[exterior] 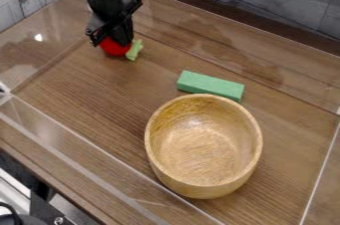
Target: Move the red fruit to the left
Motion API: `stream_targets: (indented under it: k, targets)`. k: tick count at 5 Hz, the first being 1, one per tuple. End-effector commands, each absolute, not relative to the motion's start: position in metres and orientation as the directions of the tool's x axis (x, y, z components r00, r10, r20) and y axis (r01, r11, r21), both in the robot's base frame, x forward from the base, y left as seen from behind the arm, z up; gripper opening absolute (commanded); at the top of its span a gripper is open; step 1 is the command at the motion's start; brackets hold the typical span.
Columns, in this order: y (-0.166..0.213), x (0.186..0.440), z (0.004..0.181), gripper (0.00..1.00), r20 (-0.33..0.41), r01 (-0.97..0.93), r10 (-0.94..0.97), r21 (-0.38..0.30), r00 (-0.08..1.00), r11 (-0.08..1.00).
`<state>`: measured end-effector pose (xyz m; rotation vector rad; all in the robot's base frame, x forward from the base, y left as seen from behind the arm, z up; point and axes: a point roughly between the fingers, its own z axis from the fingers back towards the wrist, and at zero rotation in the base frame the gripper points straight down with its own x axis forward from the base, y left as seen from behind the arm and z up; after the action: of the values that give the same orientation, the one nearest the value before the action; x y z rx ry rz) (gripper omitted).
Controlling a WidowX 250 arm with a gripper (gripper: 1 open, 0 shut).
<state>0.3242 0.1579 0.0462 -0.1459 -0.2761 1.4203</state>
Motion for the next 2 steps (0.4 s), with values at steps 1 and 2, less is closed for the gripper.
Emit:
stream_targets:
  k: [1, 2]
  targets:
    - [0.174, 0.3301, 0.0726, 0.0, 0.131, -0.942, 0.987, -0.312, 0.089, 0.127]
    - [0.1787, 0.3268, 0.074, 0.0, 0.123, -0.946, 0.989, -0.305, 0.076, 0.111]
